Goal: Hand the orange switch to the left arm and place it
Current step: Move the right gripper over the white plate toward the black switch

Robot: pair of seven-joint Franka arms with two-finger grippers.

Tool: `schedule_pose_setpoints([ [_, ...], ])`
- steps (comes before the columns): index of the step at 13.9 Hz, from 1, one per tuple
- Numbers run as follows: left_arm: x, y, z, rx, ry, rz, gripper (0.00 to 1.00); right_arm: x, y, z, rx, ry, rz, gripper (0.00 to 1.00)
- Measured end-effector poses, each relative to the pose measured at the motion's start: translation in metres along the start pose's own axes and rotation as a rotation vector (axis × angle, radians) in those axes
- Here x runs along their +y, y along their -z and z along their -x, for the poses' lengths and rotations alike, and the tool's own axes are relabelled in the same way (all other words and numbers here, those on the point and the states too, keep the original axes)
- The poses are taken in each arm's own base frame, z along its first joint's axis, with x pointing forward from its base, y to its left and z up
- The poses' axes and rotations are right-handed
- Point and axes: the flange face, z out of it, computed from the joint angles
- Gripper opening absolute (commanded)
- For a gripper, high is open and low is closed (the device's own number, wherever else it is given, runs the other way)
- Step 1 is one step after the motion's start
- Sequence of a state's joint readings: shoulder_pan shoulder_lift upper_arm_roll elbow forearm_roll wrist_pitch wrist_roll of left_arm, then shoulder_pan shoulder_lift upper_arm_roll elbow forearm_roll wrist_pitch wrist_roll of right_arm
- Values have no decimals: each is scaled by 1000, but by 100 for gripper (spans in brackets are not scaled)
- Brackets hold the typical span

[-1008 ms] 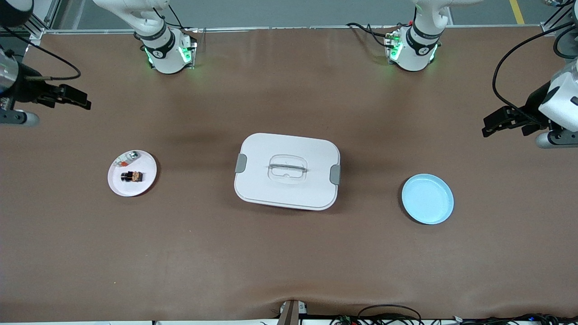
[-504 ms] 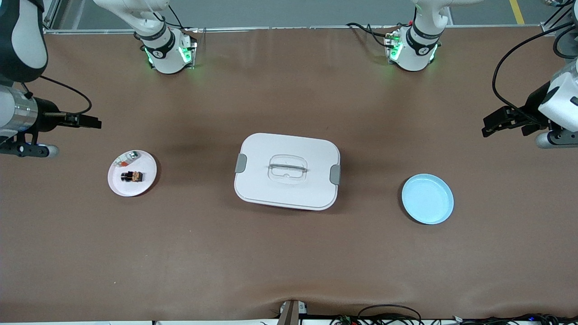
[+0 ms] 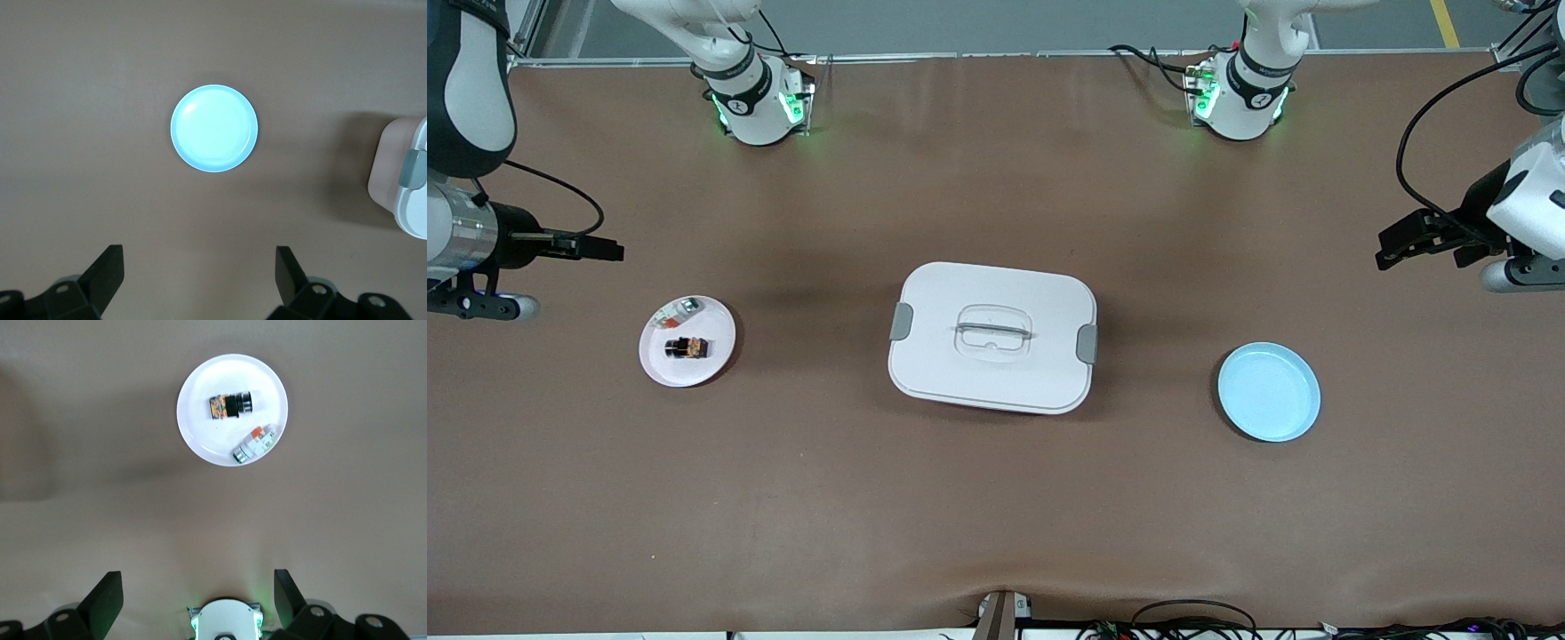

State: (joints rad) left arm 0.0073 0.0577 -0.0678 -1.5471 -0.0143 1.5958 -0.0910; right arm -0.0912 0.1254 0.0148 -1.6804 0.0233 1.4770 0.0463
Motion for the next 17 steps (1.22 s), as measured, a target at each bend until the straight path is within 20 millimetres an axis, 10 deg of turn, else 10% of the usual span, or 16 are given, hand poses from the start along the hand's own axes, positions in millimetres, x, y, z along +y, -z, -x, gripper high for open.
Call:
schedule_pose_setpoints([
  [17, 0, 0, 0, 0, 1, 0, 100, 3, -150, -93, 44, -14, -4, 100],
])
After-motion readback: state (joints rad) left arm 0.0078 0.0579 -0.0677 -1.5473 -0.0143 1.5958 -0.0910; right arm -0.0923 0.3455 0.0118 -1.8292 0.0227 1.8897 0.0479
